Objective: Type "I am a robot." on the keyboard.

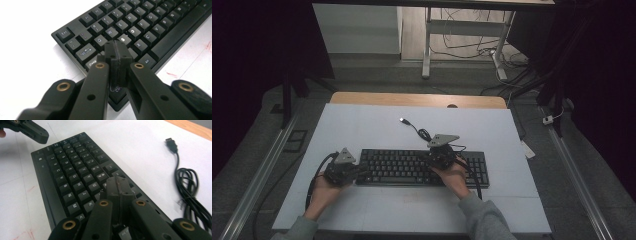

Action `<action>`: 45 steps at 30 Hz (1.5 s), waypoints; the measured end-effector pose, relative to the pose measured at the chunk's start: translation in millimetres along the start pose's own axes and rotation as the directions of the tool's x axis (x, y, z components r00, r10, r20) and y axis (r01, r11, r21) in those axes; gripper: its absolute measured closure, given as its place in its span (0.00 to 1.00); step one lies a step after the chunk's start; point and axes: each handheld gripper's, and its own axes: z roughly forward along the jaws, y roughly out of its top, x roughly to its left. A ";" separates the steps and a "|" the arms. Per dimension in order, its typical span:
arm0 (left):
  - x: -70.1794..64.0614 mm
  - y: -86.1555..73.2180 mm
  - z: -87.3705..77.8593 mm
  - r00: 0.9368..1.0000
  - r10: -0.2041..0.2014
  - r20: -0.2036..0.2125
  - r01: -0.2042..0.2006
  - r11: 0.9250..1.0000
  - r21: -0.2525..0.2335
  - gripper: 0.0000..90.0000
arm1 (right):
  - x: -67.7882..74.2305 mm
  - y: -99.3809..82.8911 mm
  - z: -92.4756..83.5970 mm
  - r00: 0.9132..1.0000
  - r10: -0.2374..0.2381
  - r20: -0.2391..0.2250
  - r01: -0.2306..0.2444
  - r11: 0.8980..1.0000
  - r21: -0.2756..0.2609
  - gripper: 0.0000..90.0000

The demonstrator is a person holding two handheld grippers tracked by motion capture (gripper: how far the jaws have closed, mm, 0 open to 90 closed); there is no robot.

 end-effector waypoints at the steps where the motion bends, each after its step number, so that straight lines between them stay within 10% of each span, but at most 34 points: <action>1: 0.4 -0.1 -0.7 1.000 -0.005 0.001 0.005 1.000 -0.009 0.94 | -0.7 -0.8 -2.4 1.000 0.000 0.002 0.000 1.000 -0.007 1.00; 14: 4.2 2.1 -6.2 0.992 -0.122 0.011 0.122 0.988 -0.089 0.39 | -9.3 -23.8 -38.5 0.998 0.043 0.036 -0.042 0.998 -0.038 0.56; 29: 4.0 11.1 -16.8 0.988 -0.119 0.097 0.132 0.981 -0.140 0.35 | -18.1 -49.7 -78.0 0.994 0.073 0.077 -0.066 0.994 -0.088 0.52; 45: -25.5 29.5 -8.2 0.982 -0.002 0.191 0.025 0.993 -0.118 0.38 | -17.5 -48.0 -72.7 0.996 0.054 0.074 -0.049 0.996 -0.072 0.52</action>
